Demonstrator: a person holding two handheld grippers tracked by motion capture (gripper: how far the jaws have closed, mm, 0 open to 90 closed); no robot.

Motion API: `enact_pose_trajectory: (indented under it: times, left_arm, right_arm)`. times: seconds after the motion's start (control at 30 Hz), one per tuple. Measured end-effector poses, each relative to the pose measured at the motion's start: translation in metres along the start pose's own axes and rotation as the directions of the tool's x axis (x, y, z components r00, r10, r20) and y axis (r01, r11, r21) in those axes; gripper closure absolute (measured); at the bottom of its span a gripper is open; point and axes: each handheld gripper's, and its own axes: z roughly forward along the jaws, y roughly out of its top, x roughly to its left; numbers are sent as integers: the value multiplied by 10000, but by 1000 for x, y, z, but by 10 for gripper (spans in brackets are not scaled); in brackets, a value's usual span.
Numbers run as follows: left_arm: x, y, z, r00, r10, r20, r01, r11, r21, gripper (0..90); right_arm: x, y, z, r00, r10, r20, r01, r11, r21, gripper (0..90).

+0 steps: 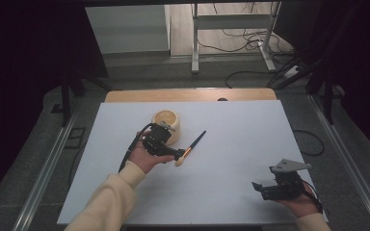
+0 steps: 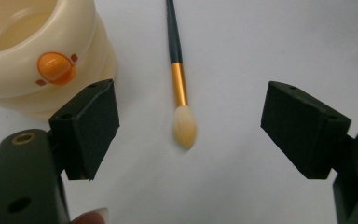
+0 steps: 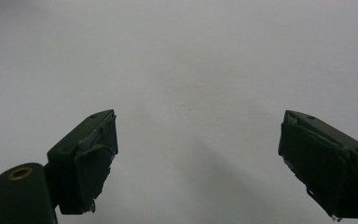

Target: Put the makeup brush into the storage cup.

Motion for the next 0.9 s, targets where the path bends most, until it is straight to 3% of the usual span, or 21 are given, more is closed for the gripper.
enact_pose_trajectory:
  times: [0.5, 0.9]
  left_arm:
    - [-6, 13, 12, 9997, 219, -76, -214, 9981, 579, 216]
    - [-11, 24, 26, 9990, 438, 29, -439, 9921, 1178, 214]
  right_arm:
    - [0, 0, 1, 10000, -41, 6, 41, 10000, 49, 125]
    - [0, -1, 1, 9999, -118, 23, 118, 9998, 131, 125]
